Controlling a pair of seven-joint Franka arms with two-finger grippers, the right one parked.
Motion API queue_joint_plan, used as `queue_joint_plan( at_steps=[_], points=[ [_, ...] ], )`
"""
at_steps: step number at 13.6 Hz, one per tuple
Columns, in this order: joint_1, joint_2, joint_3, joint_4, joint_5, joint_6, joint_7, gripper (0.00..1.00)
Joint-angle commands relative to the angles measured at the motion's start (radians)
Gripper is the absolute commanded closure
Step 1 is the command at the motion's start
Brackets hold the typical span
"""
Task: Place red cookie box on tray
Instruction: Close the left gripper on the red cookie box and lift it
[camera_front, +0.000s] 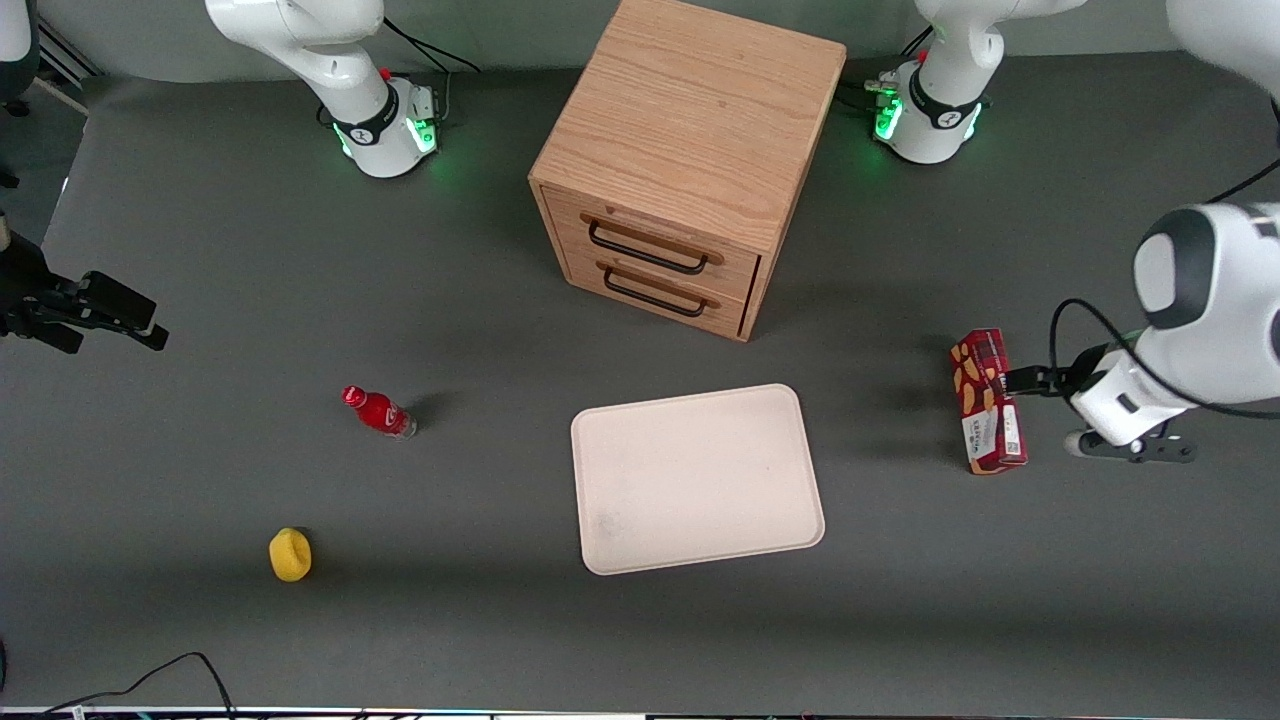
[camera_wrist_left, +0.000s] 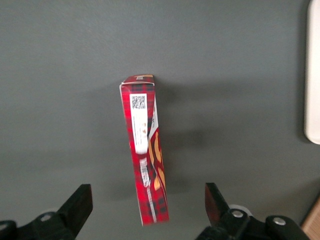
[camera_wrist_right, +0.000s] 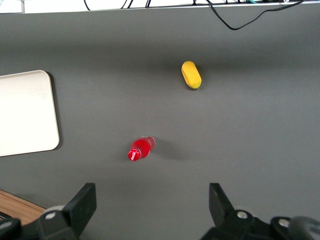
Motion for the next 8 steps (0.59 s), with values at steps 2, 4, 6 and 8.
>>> queue_joint_plan(
  at_steps=[2,4,6,8],
  points=[
    [0.004,0.034,0.001,-0.166,-0.002,0.298,-0.004,0.00],
    [0.005,0.051,0.003,-0.205,0.004,0.355,0.008,0.00],
    [0.007,0.049,0.004,-0.219,0.008,0.349,0.011,0.11],
    [0.007,0.033,0.004,-0.237,0.008,0.331,0.011,0.34]
  ],
)
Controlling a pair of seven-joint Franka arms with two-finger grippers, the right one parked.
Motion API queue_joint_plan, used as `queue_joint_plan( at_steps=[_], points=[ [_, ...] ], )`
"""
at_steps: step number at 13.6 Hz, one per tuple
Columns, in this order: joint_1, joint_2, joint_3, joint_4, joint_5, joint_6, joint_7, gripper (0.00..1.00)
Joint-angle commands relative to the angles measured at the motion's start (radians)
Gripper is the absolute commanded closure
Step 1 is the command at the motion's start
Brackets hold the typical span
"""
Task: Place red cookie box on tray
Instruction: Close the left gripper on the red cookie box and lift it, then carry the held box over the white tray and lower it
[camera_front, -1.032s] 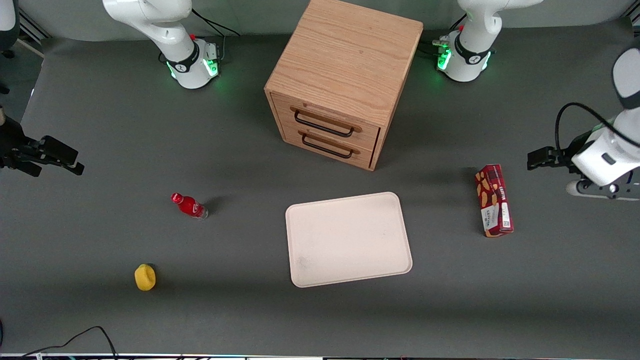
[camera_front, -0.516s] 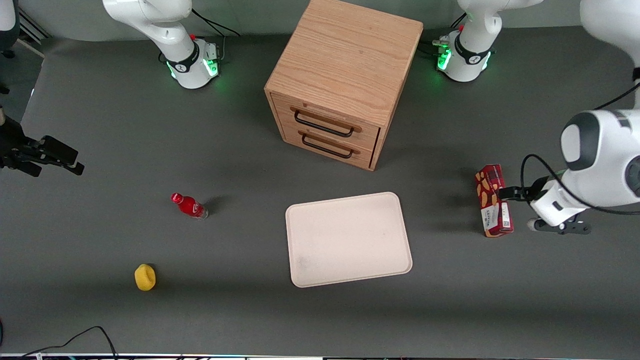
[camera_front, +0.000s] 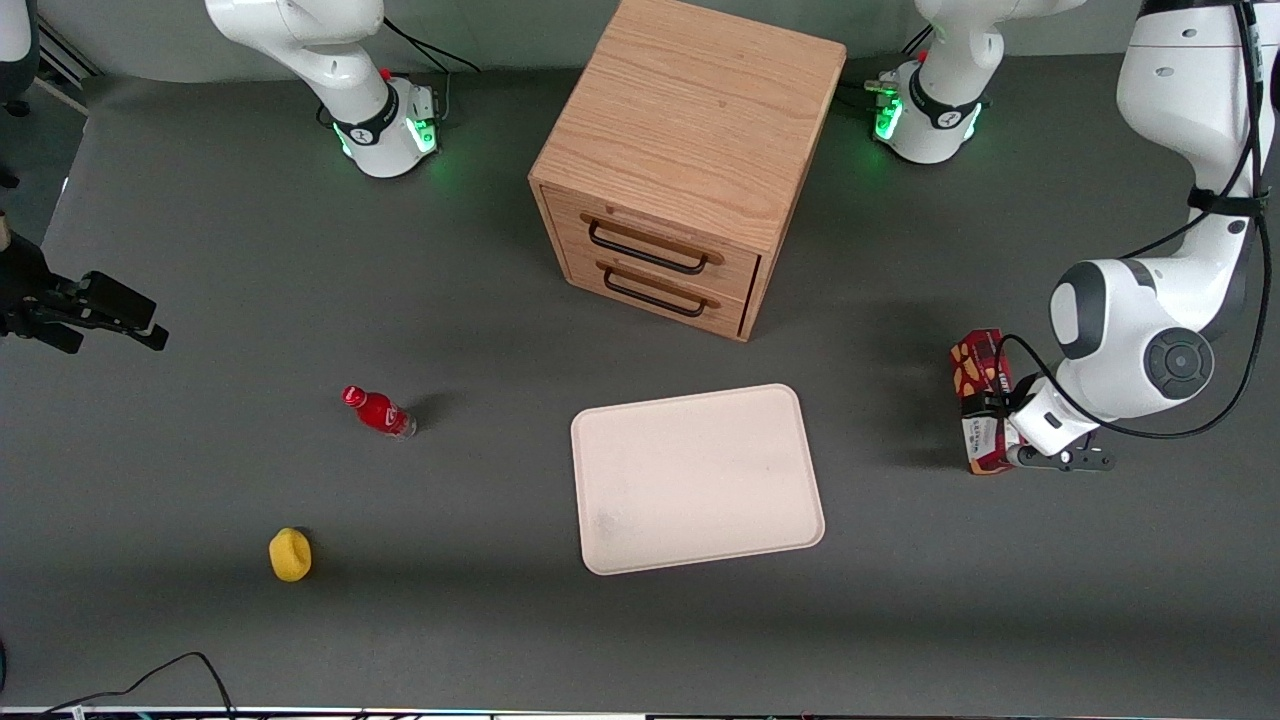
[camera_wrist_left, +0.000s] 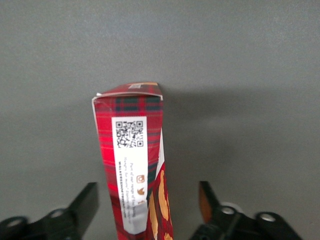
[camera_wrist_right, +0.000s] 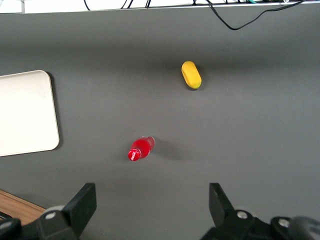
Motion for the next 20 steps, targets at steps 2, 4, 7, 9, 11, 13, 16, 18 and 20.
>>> queue_joint_plan(
  at_steps=[2,4,7,9,11,13,16,18,20],
  points=[
    [0.002,-0.058,0.002,-0.041,0.005,-0.053,0.010,0.65],
    [0.002,-0.057,0.002,-0.036,0.019,-0.051,0.010,1.00],
    [-0.020,-0.036,-0.002,0.072,0.034,-0.123,-0.019,1.00],
    [-0.066,0.033,-0.007,0.292,0.028,-0.325,-0.137,1.00],
    [-0.139,0.139,-0.007,0.510,0.025,-0.465,-0.267,1.00],
    [-0.210,0.205,-0.007,0.600,0.010,-0.473,-0.405,1.00],
    [-0.302,0.260,-0.007,0.655,-0.004,-0.469,-0.488,1.00],
    [-0.357,0.274,-0.007,0.665,-0.004,-0.429,-0.562,1.00],
    [-0.400,0.297,-0.007,0.665,-0.004,-0.371,-0.611,1.00]
  ],
)
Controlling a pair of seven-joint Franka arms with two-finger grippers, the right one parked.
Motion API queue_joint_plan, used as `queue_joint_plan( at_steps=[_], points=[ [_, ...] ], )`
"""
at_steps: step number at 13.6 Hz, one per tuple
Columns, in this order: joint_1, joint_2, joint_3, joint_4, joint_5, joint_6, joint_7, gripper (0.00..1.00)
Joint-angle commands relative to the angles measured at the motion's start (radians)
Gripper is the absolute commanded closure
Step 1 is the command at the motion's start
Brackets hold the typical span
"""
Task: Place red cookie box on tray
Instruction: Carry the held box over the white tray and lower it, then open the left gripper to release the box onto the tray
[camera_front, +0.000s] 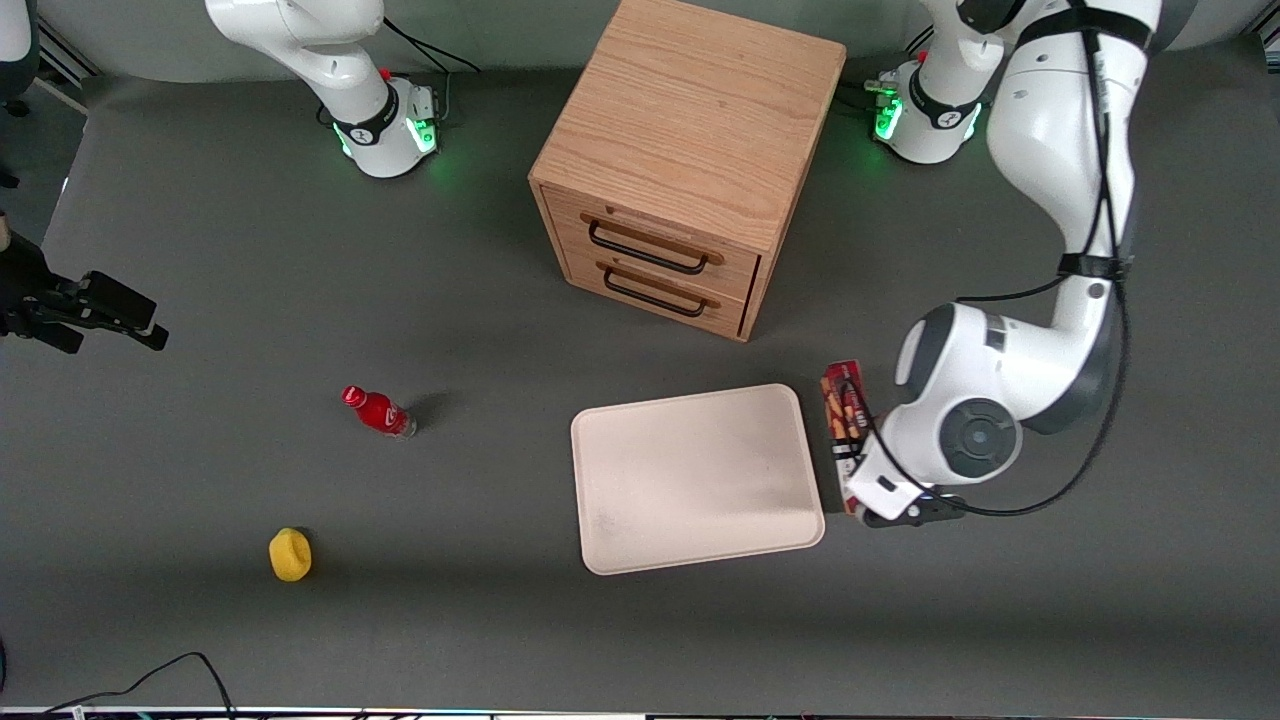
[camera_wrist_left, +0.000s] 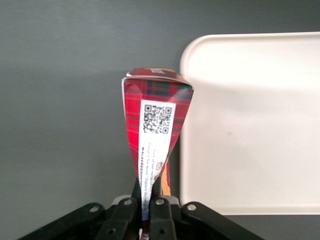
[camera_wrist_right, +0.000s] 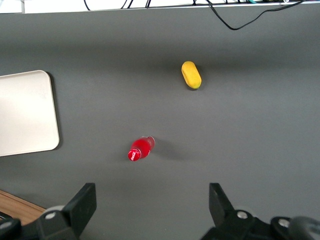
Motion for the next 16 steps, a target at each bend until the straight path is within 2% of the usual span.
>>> queue_joint_plan(
  at_steps=[1,7,11,13,16],
  points=[
    [-0.053,0.033,0.016,0.040,-0.007,0.049,-0.066,1.00],
    [-0.098,0.097,0.016,0.048,-0.011,0.174,-0.121,1.00],
    [-0.105,0.108,0.016,0.040,-0.005,0.188,-0.149,1.00],
    [-0.105,0.108,0.016,0.037,0.010,0.192,-0.149,0.01],
    [-0.095,0.090,0.018,0.047,0.004,0.169,-0.146,0.00]
  ],
)
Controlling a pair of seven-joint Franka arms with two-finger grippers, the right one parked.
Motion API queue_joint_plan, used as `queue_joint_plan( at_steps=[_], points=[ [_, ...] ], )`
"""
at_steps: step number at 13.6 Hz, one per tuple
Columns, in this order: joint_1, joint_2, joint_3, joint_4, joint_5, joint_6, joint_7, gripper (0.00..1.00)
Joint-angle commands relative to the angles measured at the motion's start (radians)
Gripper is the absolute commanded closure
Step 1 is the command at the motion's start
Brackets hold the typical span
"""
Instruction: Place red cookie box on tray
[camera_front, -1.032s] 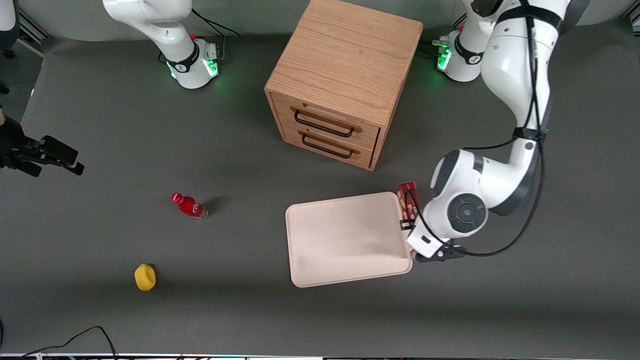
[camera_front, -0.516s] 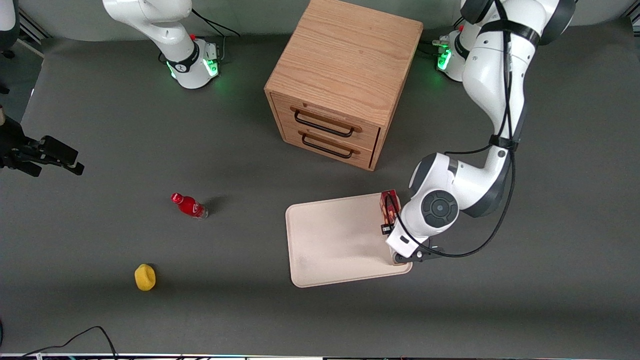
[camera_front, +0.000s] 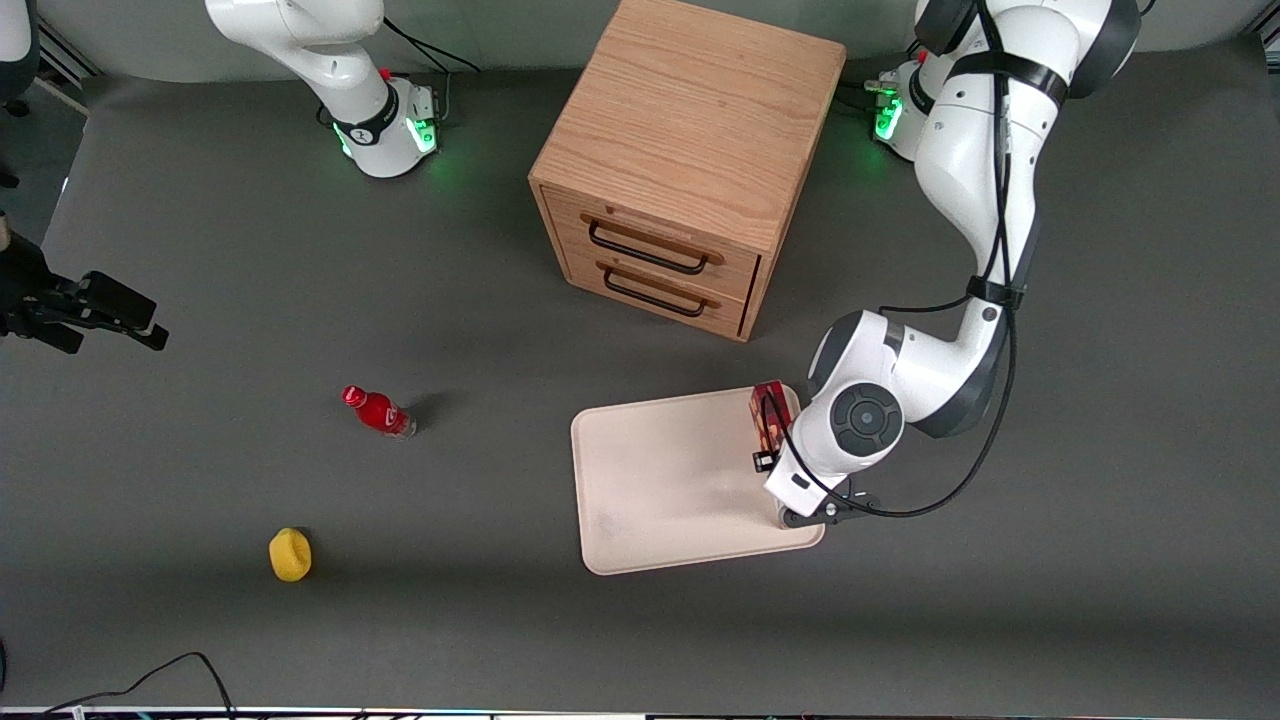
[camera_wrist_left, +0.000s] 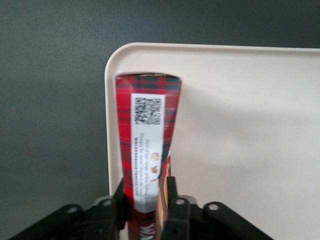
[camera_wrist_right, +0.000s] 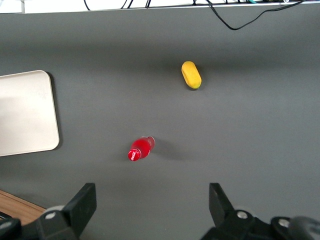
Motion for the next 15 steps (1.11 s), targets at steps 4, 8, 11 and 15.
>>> queue_joint_plan(
  at_steps=[4,8,11,15],
  points=[
    [0.066,-0.121,0.013,0.036,-0.007,-0.210,0.007,0.00],
    [0.211,-0.265,0.013,0.025,-0.091,-0.409,0.335,0.00],
    [0.275,-0.368,0.028,0.004,-0.077,-0.544,0.414,0.00],
    [0.349,-0.601,0.042,-0.307,-0.035,-0.340,0.425,0.00]
  ],
)
